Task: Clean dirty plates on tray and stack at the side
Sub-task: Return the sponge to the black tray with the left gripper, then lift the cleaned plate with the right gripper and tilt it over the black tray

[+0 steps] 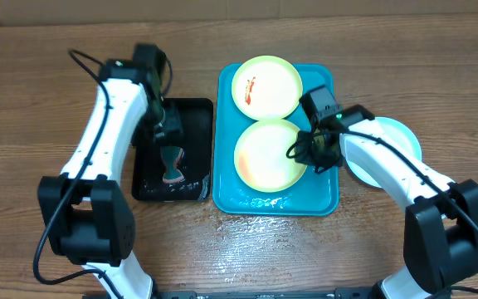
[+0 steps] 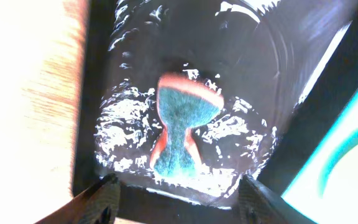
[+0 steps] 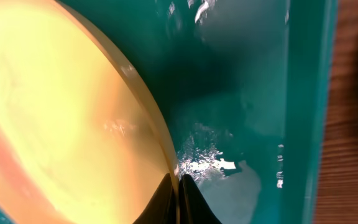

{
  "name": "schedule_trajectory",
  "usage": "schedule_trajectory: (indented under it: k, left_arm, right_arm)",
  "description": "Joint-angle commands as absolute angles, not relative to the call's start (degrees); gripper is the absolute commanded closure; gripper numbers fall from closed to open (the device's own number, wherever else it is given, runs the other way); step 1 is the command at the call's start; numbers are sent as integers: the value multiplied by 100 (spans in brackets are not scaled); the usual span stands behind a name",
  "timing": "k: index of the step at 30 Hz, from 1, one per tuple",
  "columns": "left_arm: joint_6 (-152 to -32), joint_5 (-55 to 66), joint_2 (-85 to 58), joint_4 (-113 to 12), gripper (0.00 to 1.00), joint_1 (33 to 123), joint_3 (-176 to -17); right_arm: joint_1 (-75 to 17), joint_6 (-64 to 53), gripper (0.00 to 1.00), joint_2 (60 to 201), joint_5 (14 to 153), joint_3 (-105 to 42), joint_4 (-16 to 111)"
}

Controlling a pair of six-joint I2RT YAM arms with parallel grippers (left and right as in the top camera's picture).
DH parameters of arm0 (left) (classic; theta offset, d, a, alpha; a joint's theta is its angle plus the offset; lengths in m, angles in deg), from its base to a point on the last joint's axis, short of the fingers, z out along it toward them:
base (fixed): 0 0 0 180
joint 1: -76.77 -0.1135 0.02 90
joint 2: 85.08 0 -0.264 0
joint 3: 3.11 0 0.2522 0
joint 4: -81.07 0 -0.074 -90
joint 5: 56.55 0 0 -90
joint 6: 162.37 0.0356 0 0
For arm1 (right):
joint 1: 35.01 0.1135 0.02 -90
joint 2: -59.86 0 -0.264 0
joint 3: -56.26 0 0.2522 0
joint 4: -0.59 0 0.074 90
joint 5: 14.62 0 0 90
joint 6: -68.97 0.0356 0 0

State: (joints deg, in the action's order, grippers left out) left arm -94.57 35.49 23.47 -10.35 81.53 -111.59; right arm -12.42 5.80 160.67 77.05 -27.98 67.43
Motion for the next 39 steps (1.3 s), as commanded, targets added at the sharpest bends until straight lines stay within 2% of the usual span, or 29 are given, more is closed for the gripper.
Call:
schedule_trajectory:
  k: [1, 3, 5, 6, 15, 22, 32, 39]
  left_arm:
    - [-9365, 3307, 2225, -676, 27, 7807, -12118]
    - [-9266, 3020, 2225, -458, 11, 7578, -12649]
    - [-9164, 2723, 2225, -361, 1, 7361, -13054]
    - [-9161, 2623, 2225, -331, 0, 7280, -13200]
    - [-9164, 2279, 2225, -219, 0, 6804, -13873]
    - [-9161, 2708, 2227, -117, 0, 6778, -13869]
    - [-9164, 2806, 2227, -101, 0, 6780, -13869]
    - [-9166, 2806, 2227, -125, 0, 6780, -13869]
  right_arm:
    - [-1203, -139, 96, 15680, 7497, -3637, 6975]
    - [-1118, -561, 96, 15661, 7497, -4149, 7290]
    - [-1013, -856, 96, 15661, 7495, -4603, 7517]
    - [-939, -969, 96, 15661, 7495, -4813, 7561]
    - [259, -1101, 96, 15794, 6470, -5309, 6516]
    - [1050, -854, 96, 16592, 5375, -5303, 5865]
    - [1971, -847, 96, 16756, 2547, -5364, 5642]
    - [2421, -1098, 96, 16677, 1528, -5364, 5640]
